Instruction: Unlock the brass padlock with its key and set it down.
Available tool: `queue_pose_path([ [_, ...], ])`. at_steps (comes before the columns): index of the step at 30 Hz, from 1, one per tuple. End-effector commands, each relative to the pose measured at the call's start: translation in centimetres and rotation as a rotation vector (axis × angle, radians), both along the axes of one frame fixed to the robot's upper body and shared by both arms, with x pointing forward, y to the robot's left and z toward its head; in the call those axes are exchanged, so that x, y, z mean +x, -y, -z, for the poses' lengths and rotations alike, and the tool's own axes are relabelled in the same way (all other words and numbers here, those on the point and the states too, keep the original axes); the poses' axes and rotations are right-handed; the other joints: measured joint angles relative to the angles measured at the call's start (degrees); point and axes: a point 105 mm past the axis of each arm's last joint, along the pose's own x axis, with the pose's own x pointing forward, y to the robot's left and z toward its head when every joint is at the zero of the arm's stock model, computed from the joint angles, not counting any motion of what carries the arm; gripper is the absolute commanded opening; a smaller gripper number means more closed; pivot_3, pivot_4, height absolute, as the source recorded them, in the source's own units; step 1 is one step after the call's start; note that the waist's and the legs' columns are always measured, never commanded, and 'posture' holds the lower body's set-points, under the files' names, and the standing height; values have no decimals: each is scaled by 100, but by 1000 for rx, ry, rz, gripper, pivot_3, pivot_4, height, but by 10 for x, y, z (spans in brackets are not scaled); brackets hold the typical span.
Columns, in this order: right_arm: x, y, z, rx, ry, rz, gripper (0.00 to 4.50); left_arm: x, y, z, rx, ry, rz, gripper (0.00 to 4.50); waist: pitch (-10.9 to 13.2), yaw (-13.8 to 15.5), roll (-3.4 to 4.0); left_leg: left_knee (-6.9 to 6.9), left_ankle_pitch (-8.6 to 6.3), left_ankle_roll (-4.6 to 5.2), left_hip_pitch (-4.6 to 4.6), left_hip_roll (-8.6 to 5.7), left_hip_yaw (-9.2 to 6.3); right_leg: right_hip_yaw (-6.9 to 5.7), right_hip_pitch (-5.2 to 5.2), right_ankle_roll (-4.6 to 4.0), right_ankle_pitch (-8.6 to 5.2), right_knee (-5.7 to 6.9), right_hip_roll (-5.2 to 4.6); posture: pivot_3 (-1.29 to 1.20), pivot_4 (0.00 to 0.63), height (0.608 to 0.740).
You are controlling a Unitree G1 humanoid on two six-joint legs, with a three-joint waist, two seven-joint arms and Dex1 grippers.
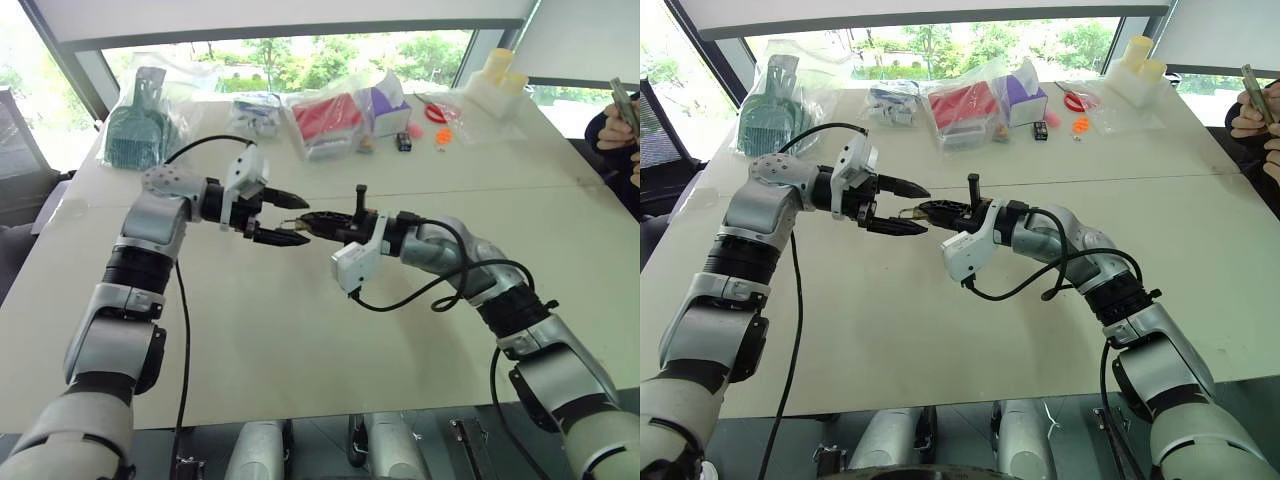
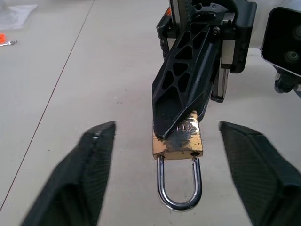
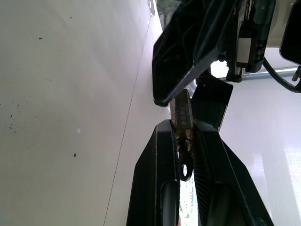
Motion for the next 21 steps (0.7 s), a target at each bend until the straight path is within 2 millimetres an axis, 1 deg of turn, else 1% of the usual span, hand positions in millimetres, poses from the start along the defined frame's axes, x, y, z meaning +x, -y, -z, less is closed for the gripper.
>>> queue_pose_path([
  [1,1,-1,-14,29,30,-7,0,1,-8,-27,-60,74,-33,4472,0,-4,0,0,0,0,0,0,0,0,0,0,0,0,0,0,150,740],
  [4,1,0,-13,31,23,-3,0,-1,-16,-37,-86,83,-54,4472,0,-23,0,0,0,0,0,1,0,0,-1,0,0,0,0,0,150,740],
  [7,1,0,-13,33,20,0,0,-2,-21,-38,-84,99,-73,3665,0,-33,0,0,0,0,0,1,0,1,-1,0,0,0,0,0,150,740],
  [10,1,-2,-12,36,16,0,0,-4,-23,-35,-83,87,-78,2310,0,-33,0,0,0,0,0,1,0,2,-1,0,0,0,0,0,150,740],
  [11,1,-2,-12,36,16,-1,0,-5,-23,-33,-80,85,-76,2001,0,-37,0,0,0,-1,0,1,1,3,-1,0,0,1,0,0,150,740],
  [12,2,-2,-12,37,15,-1,0,-6,-23,-32,-77,83,-75,1489,0,-47,0,0,0,-1,0,1,1,3,-1,0,0,0,0,0,150,740],
  [14,2,-3,-13,37,16,-2,0,-7,-23,-30,-72,76,-72,731,0,-68,0,0,1,-1,0,1,1,3,-1,0,0,1,0,0,150,740],
  [15,2,-3,-13,36,17,-2,0,-9,-23,-27,-65,67,-69,260,0,-76,0,0,1,-1,0,1,1,3,-1,0,0,1,0,0,150,740],
  [16,2,-2,-13,34,18,-1,0,-11,-23,-22,-48,56,-63,9,0,-83,0,0,1,-1,0,1,1,3,-1,0,0,1,0,0,150,740],
  [21,2,-1,-12,28,18,0,0,-20,-25,-9,-8,20,-43,9,0,-101,0,-2,1,-2,1,2,2,5,-2,0,0,1,0,0,150,740],
])
